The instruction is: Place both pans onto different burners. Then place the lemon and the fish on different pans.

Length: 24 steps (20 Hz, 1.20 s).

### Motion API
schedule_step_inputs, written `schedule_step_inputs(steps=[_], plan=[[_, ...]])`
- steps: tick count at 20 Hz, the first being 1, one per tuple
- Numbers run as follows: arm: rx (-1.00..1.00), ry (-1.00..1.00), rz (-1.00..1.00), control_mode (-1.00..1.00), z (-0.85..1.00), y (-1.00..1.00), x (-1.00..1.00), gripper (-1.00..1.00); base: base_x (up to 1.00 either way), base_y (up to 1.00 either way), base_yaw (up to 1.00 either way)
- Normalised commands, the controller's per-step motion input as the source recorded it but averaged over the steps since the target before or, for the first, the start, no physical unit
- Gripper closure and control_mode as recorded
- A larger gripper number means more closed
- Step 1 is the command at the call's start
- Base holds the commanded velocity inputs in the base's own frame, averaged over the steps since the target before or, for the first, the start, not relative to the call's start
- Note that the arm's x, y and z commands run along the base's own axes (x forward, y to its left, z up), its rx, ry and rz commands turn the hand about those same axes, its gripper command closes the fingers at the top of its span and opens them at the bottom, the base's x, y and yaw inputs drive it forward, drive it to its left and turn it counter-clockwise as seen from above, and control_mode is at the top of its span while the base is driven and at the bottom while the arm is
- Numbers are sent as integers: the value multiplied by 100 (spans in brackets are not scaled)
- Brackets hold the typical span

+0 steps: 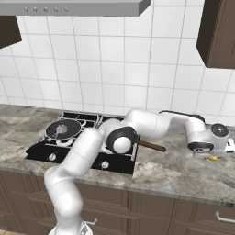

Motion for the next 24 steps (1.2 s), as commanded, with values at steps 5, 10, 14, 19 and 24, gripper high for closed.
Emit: schedule_step_inputs(steps=[5, 10, 14, 19, 24], plan=[[0, 0, 10, -100, 8, 56, -7, 100, 0, 0, 0], [0, 2, 6, -100, 35, 46, -3, 100, 0, 0, 0], [0, 9, 0, -100, 53, 49, 0, 100, 0, 0, 0], [0, 9, 0, -100, 51, 50, -1, 100, 0, 0, 0], [1, 6, -5, -100, 63, 54, -3, 100, 0, 0, 0]])
